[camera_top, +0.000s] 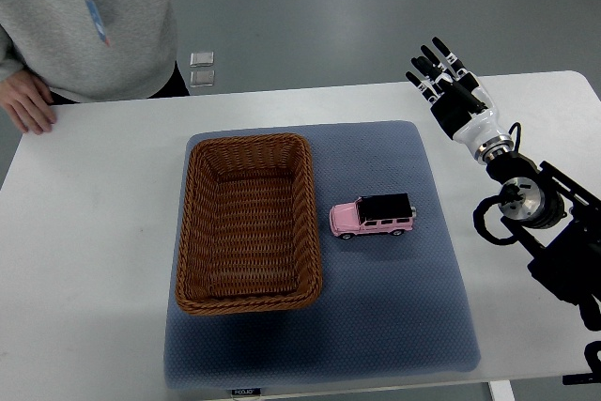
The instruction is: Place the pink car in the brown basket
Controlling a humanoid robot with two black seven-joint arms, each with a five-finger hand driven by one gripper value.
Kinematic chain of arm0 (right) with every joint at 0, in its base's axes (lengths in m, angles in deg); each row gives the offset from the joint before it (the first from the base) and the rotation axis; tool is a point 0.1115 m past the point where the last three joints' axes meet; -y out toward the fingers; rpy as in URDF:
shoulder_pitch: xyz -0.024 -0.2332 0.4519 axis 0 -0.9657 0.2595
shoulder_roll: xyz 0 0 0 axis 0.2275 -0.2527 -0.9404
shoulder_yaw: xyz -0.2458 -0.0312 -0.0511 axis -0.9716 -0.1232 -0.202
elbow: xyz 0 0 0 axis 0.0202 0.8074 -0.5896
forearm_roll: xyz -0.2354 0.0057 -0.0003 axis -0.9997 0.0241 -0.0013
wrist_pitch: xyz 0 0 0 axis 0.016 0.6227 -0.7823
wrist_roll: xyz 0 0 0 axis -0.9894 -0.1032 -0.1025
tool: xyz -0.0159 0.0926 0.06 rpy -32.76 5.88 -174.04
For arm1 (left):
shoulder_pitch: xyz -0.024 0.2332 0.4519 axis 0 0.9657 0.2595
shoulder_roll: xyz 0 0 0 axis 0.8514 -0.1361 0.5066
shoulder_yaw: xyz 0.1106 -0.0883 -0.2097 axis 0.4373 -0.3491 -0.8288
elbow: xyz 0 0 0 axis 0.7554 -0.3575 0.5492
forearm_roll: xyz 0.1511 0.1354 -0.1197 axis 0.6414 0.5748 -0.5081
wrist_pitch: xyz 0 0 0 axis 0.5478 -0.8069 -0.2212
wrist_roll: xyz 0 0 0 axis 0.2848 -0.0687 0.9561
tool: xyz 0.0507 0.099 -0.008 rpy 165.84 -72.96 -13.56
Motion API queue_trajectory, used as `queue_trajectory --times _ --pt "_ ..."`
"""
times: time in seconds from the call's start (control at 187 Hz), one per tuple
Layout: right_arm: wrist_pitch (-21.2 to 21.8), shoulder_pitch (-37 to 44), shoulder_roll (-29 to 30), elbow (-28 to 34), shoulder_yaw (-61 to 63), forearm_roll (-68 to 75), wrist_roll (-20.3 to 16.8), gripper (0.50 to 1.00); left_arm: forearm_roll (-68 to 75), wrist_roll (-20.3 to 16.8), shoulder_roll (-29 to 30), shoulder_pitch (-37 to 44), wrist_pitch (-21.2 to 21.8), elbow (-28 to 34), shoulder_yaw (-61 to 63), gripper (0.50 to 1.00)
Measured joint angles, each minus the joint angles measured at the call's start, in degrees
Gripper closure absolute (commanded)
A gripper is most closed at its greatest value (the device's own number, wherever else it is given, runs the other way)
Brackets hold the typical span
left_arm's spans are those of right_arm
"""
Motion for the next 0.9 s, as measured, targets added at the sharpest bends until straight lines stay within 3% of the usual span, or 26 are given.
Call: queue_trajectory --times 0.4,0.534,0.715,0.8,0.902 --pt "0.6 0.4 -1.4 0.0 -0.2 -3.8 -0.1 0.587 0.0 -0.1 0.0 0.0 0.0 0.0 0.1 0.500" --pt "2.0 2.5 -3.0 0.0 -0.7 -13.8 -0.1 0.587 0.0 -0.1 0.0 0.0 0.0 0.0 0.1 0.500" --pt "7.1 6.5 -8.4 0.7 -5.6 -33.6 -0.6 0.587 0.0 0.0 0.0 0.0 0.0 0.0 0.1 0.500" --pt "9.5 9.1 -13.2 4.6 -12.7 -44.8 -0.9 0.585 0.0 0.0 0.0 0.0 0.0 -0.1 0.1 0.500" --pt "12.8 11.9 -21.4 14.1 -22.5 -54.4 -1.3 0.585 0.0 0.0 0.0 0.0 0.0 0.0 0.1 0.500"
